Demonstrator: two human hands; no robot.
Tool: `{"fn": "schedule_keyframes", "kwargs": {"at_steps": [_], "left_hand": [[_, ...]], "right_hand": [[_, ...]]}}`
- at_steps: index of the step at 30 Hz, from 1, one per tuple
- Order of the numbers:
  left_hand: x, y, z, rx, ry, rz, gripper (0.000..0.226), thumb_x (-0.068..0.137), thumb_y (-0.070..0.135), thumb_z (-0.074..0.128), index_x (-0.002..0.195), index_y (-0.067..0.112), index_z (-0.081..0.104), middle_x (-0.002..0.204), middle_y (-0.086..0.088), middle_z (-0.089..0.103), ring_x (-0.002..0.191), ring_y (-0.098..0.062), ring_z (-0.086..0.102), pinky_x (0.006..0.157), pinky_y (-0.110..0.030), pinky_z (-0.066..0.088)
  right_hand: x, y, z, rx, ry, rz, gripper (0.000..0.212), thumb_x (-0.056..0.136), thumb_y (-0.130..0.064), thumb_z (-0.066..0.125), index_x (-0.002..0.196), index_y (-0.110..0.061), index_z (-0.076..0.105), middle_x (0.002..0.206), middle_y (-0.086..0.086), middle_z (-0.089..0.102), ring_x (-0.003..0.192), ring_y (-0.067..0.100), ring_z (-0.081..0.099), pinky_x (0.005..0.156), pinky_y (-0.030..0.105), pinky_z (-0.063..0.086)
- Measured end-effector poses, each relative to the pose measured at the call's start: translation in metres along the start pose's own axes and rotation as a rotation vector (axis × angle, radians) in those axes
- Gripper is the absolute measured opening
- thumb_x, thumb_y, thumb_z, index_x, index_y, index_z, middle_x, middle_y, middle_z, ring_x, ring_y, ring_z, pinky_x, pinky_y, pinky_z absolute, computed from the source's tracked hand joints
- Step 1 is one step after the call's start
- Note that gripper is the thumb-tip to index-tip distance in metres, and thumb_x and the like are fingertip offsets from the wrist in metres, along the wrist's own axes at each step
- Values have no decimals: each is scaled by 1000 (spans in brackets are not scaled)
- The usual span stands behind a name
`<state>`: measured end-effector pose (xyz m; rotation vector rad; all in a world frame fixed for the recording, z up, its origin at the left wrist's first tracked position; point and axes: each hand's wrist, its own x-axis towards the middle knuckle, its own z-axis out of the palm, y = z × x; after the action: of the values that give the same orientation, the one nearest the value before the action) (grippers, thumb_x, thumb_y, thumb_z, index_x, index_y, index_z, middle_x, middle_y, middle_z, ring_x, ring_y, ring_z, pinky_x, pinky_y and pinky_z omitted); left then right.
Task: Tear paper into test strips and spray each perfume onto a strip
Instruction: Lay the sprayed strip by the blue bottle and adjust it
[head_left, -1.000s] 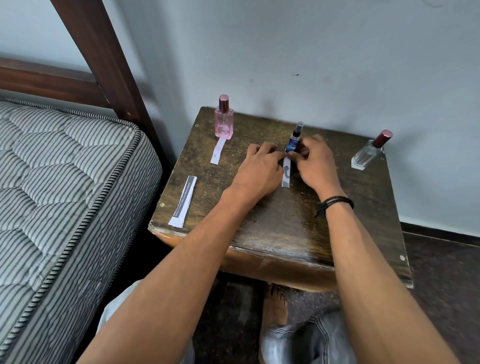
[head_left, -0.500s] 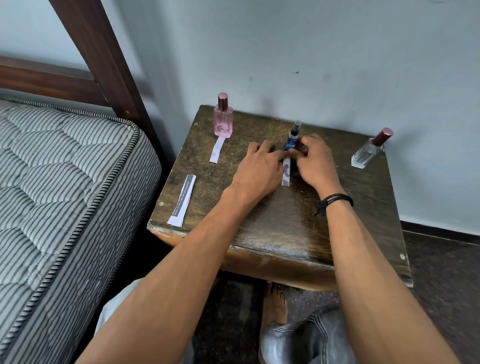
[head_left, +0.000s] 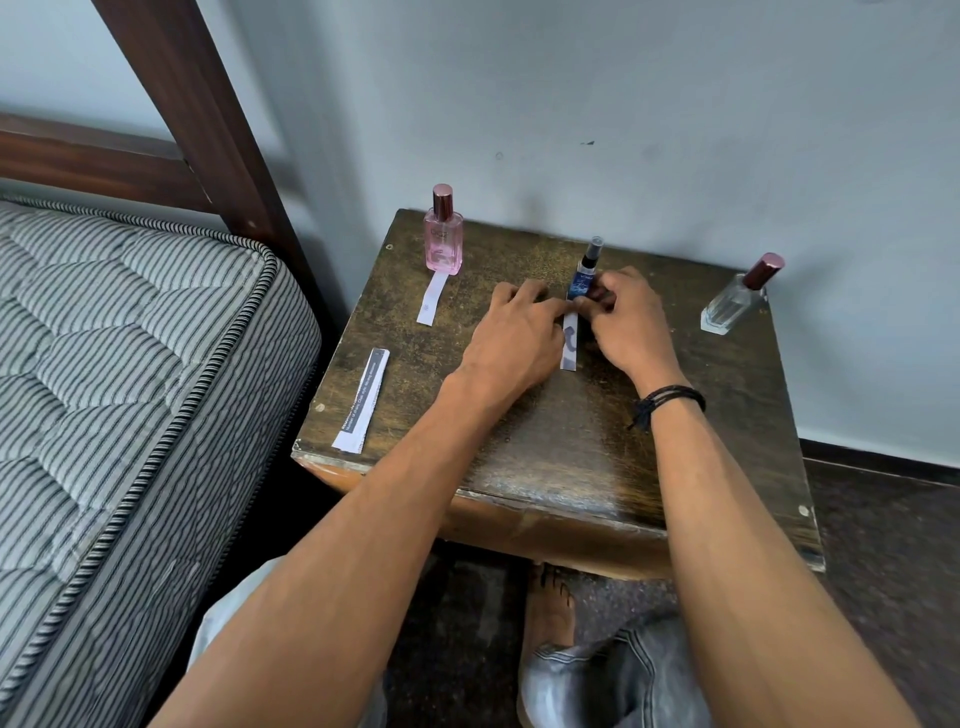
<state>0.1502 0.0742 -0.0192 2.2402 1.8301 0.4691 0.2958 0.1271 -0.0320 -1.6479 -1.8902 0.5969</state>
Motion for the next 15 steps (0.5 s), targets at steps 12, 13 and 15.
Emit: {"fn": "schedule_keyframes", "kwargs": {"at_steps": [12, 13, 15], "left_hand": [[-1, 2, -2, 8, 9, -11, 40, 102, 22, 40, 137, 13, 57, 140, -11, 52, 125, -28, 44, 110, -37, 25], [-1, 3, -2, 15, 14, -7, 40, 102, 22, 40, 137, 12, 57, 140, -11, 53, 126, -28, 44, 110, -38, 25], [-2, 4, -3, 21, 21, -2, 40, 102, 21, 40, 136, 10, 57, 139, -12, 54, 126, -27, 44, 109, -38, 26]], "right_hand": [[0, 2, 1, 9, 2, -5, 15, 96, -13, 70, 111, -9, 71, 104, 3, 54, 90, 18, 57, 85, 31, 46], [0, 2, 1, 9, 2, -5, 16, 96, -13, 70, 111, -9, 71, 104, 3, 54, 90, 18, 57, 84, 31, 46], [0, 2, 2, 10, 5, -6, 16, 96, -13, 71, 111, -9, 71, 104, 1, 53, 88, 16, 57, 82, 29, 44]]}}
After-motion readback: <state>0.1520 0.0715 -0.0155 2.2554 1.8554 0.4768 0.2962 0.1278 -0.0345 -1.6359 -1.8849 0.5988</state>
